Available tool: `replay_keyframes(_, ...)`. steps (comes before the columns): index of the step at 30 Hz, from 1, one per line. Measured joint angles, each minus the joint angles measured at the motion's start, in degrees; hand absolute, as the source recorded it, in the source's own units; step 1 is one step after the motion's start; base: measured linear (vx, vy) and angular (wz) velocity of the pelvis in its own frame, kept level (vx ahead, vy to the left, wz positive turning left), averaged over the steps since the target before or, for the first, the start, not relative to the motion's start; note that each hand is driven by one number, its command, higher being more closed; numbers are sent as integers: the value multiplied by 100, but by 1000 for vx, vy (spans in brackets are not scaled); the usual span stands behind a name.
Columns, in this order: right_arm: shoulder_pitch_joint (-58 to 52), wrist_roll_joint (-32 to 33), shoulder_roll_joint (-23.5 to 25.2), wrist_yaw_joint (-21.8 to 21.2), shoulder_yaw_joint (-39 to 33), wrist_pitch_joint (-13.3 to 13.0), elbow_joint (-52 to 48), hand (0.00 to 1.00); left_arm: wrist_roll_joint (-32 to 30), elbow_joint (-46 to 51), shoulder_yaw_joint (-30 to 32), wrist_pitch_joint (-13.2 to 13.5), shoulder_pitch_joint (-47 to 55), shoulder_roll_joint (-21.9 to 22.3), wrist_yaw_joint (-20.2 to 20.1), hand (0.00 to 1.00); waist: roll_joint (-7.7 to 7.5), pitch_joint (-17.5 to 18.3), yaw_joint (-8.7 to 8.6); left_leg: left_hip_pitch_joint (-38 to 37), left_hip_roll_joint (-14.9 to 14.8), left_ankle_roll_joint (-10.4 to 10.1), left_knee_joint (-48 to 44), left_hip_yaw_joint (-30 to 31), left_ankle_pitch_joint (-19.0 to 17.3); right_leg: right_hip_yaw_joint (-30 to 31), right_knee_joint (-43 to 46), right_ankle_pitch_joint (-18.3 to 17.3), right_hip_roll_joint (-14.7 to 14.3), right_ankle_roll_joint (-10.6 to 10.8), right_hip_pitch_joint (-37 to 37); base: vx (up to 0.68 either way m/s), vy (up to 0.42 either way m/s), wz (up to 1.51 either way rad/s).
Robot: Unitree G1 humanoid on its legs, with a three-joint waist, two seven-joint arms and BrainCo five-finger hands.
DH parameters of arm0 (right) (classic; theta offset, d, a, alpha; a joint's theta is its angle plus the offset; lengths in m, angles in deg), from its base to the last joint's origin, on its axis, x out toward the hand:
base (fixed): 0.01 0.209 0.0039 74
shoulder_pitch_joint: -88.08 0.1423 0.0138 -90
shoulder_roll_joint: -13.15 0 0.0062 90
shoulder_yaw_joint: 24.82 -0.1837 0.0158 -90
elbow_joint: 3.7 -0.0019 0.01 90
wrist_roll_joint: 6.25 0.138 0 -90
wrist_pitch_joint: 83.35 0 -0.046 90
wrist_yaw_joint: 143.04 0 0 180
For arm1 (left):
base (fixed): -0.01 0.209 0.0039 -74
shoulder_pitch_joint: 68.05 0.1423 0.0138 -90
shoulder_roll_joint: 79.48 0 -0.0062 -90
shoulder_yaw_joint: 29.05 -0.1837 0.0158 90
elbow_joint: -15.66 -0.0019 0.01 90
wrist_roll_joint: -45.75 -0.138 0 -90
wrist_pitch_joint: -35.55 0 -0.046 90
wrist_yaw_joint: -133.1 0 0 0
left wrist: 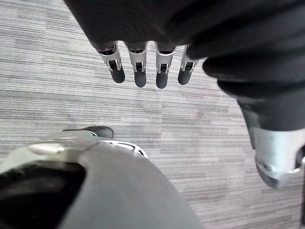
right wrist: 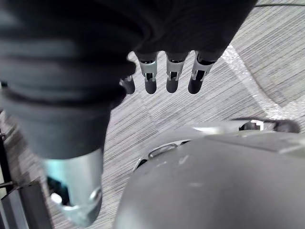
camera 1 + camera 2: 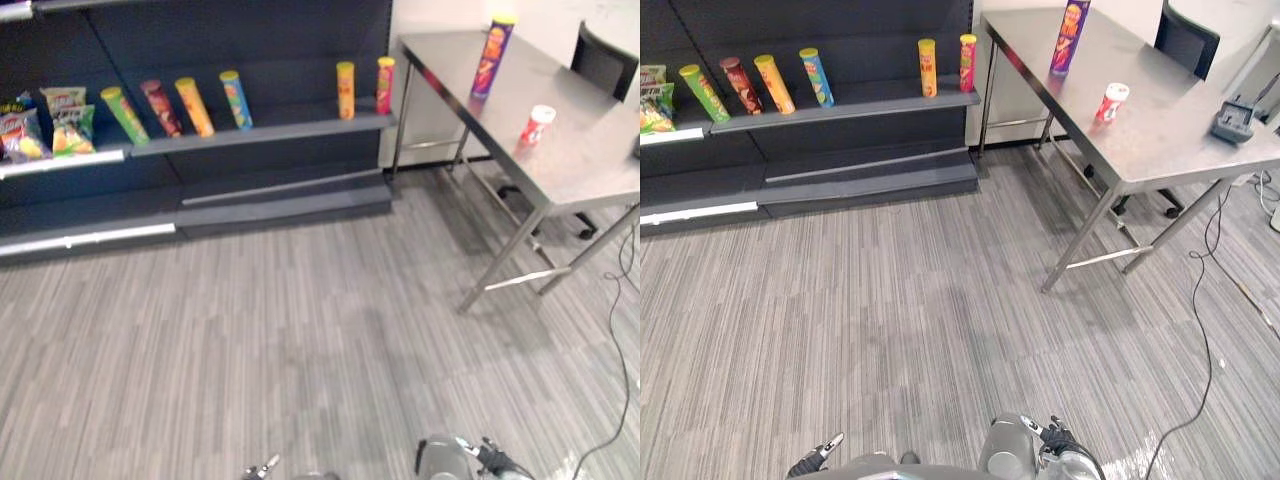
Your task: Put the gum and the chips on the shelf.
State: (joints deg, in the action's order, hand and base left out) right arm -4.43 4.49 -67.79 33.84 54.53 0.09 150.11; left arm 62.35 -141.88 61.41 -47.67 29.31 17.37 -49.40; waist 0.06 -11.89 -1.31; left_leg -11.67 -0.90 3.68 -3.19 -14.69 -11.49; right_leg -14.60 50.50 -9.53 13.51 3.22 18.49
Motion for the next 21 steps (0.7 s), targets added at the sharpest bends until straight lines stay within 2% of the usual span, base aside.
replay_keyframes(2,-4,88,-13,2,-5,-5,-1,0,-16,-21,20,-17,-43,62,2,0,104,-56,-39,-190,-157,-94,3,96,-121,-170,-1173,29,-272,30,103,440,-147,38)
replay_keyframes(3,-17,97,-45,8,-7,-5,3,0,-155,-19,70,-19,-121,117,12,0,187,-83,-42,-283,-290,-233,8,155,-265,-97,-2178,197,-479,119,129,489,-220,42)
replay_keyframes(4,-45,104,-43,16,-11,7,15,0,-206,-16,186,-9,-136,126,26,0,145,-121,-19,-371,-337,-346,14,234,-354,118,-3220,593,-573,171,116,422,-216,41)
replay_keyframes(5,-65,106,-33,20,-16,1,12,0,-210,-23,244,-8,-130,131,53,0,126,-125,-36,-405,-360,-423,10,299,-440,228,-3697,803,-583,220,100,354,-205,40)
replay_keyframes(6,-118,112,9,24,-34,-3,10,0,-212,-24,336,-10,-118,147,88,0,102,-134,-42,-500,-388,-546,20,366,-602,401,-4106,935,-567,287,65,490,-296,47)
replay_keyframes(7,-176,107,33,18,-150,14,20,0,-294,-45,587,-21,-131,216,164,0,114,-217,-42,-762,-513,-691,27,478,-832,466,-3938,1425,-625,282,26,611,-353,51)
replay_keyframes(8,-181,107,2,15,-282,7,30,0,-449,-86,710,-28,-155,338,190,0,226,-228,-28,-769,-673,-684,-102,579,-807,394,-3460,1324,-728,130,183,624,-368,35)
replay_keyframes(10,-167,103,-36,14,-320,10,33,0,-615,-82,812,-27,-156,436,219,0,390,-210,-26,-754,-858,-771,-307,653,-605,333,-3109,1022,-870,-236,233,481,-322,2)
replay_keyframes(13,-177,106,0,17,-405,12,70,0,-665,-86,849,-68,-154,456,208,0,415,-193,-55,-560,-1092,-950,-1058,956,-174,173,-2873,573,-1019,-332,19,411,-258,6)
replay_keyframes(14,-179,105,-5,16,-429,19,146,0,-664,-80,887,-76,-157,450,207,0,413,-192,-52,-268,-1178,-1140,-1854,1191,68,111,-2874,406,-1066,-370,-186,453,-235,21)
replay_keyframes(15,-182,104,-13,15,-426,38,166,0,-663,-59,972,-82,-166,453,212,0,404,-197,-51,208,-1224,-1413,-2922,1441,567,80,-2878,249,-1096,-413,-395,434,-208,13)
replay_keyframes(16,-187,104,-28,15,-412,42,180,0,-656,-53,1058,-99,-162,453,223,0,401,-203,-32,555,-1259,-1502,-3693,1550,1182,94,-2951,171,-1147,-465,-610,286,-103,3)
replay_keyframes(17,-186,105,-42,16,-386,45,183,0,-652,-53,1081,-108,-148,459,231,0,341,-240,-7,773,-1309,-1530,-4210,1539,1276,106,-3019,98,-1184,-488,-761,293,-69,-4)
replay_keyframes(18,-178,106,-41,20,-354,48,180,0,-651,-32,1122,-122,-137,455,244,0,347,-241,-11,1208,-1427,-1429,-5094,1374,1030,127,-3147,1,-1238,-570,-1063,353,-69,-5)
replay_keyframes(19,-172,105,-35,25,-358,48,186,0,-659,27,1128,-119,-126,461,282,0,324,-255,3,1593,-1463,-1293,-5570,1126,675,156,-3279,-71,-1258,-575,-1384,347,-57,-4)
replay_keyframes(21,-160,107,-43,57,-357,65,241,0,-667,152,1114,-103,-98,468,477,0,294,-267,47,2100,-1414,-1030,-5636,712,191,245,-3448,-169,-1237,-525,-1742,363,-6,-18)
